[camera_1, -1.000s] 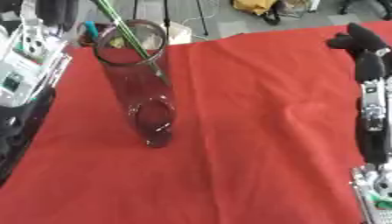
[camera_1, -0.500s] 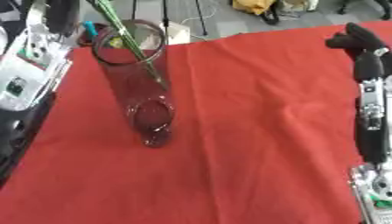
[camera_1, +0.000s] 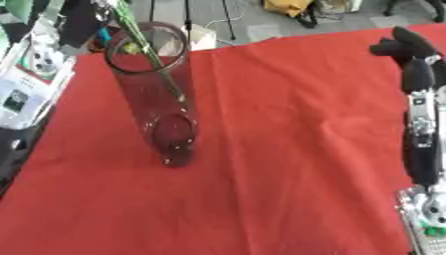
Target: Arrange flowers into the vase.
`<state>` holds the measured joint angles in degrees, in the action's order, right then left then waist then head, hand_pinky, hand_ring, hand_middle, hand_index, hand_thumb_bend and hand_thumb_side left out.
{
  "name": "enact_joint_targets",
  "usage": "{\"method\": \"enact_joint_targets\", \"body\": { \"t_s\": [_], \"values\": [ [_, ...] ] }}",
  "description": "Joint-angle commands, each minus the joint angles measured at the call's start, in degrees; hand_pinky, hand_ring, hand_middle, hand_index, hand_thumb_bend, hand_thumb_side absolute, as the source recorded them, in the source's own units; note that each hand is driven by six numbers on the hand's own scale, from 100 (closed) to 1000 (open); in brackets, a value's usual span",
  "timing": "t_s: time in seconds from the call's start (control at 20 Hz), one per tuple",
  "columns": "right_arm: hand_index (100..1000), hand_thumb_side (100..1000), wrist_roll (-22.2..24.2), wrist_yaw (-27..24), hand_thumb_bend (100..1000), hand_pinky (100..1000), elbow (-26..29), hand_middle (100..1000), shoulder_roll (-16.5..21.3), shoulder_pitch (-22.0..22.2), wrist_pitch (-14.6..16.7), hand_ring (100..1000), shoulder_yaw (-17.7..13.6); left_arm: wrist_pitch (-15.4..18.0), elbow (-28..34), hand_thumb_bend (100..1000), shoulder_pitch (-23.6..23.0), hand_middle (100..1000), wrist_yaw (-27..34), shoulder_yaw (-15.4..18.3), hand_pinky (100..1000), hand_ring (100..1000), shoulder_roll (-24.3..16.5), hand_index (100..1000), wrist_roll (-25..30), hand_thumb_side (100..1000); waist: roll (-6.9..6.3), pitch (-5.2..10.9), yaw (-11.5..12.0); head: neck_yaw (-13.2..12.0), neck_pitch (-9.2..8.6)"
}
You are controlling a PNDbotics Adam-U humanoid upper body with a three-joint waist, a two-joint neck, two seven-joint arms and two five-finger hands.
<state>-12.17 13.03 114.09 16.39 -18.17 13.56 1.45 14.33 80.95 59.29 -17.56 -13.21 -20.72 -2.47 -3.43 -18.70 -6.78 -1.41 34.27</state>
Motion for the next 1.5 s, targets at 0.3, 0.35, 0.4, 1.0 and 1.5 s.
{"method": "enact_joint_targets", "body": {
  "t_s": [0.3, 0.35, 0.4, 1.0, 1.5],
  "values": [
    [899, 991, -0.2, -0.1, 100, 969, 0.5, 710, 0.2, -0.5, 0.0, 887, -0.3, 0.1, 0.6, 100, 1.1, 616, -5.6, -0.4, 435, 598, -2.1, 642, 4.2, 789, 0.37, 1.56, 0.1, 0.1, 0.74],
    [899, 990, -0.2, -0.1, 100, 969, 0.5, 710, 0.3, -0.5, 0.0, 887, -0.4, 0.2, 0.6, 100, 1.0, 628, -6.4, -0.5, 447, 610, -2.3, 659, 4.7, 796, 0.37, 1.57, 0.2, 0.2, 0.75],
    [899, 990, -0.3, -0.1, 100, 969, 0.5, 710, 0.3, -0.5, 0.0, 887, -0.4, 0.3, 0.6, 100, 0.9, 642, -7.3, -0.6, 460, 620, -2.4, 681, 5.4, 812, 0.36, 1.58, 0.2, 0.2, 0.76],
    [899, 990, -0.1, -0.2, 100, 970, 0.5, 709, 0.3, -0.2, -0.2, 888, -0.1, 1.7, 0.8, 100, 1.2, 722, -15.3, -0.9, 541, 712, -3.5, 758, 11.3, 819, 0.37, 1.81, 0.8, 0.4, 1.04],
    [898, 990, 0.3, -0.4, 100, 969, 0.5, 708, 0.3, 0.0, -0.3, 887, 0.2, 0.8, 0.2, 100, 1.9, 756, -17.1, -0.4, 561, 746, -4.0, 813, 18.7, 926, 0.2, 2.48, 0.9, 0.3, 1.05]
  ]
}}
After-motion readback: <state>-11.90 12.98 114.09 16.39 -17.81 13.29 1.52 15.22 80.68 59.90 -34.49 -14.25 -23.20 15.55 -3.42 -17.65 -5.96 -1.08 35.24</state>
